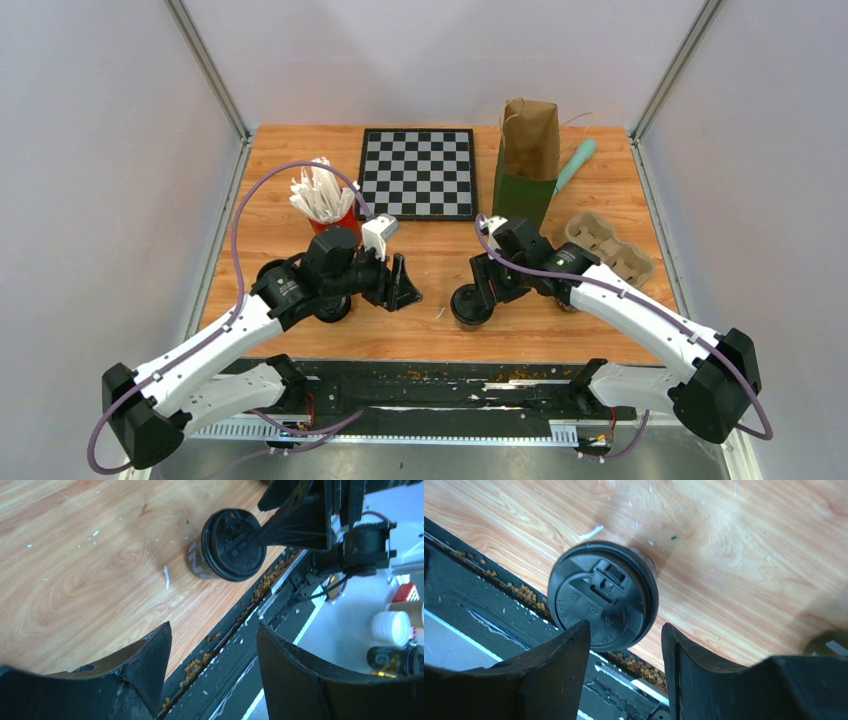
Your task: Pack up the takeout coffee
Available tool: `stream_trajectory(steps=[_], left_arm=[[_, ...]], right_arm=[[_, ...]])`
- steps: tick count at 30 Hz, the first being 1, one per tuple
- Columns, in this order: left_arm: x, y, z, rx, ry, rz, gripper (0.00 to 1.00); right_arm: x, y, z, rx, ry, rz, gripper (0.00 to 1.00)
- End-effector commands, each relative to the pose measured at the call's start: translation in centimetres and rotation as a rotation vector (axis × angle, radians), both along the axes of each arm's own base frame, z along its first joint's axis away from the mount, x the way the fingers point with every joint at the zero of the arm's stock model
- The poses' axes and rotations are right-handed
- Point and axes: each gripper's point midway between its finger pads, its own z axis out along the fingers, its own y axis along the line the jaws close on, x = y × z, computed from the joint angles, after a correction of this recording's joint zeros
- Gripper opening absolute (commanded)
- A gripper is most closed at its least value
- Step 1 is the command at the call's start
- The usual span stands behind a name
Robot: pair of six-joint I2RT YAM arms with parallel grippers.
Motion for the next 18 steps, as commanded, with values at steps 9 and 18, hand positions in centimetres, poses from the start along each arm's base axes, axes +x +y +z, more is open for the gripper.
stream_trajectory(steps=[9,18], left_arm=[[2.6,-4.1,-0.8,-0.174,0.061,0.075,0.64],[2.7,-4.7,-3.0,-0.165,0.105,0.083,0.61]], right_arm=[[3.0,1.5,0.8,0.08,-0.141,0.026,0.48],[2.1,1.6,-1.8,0.072,-0.085,0.055,0.41]])
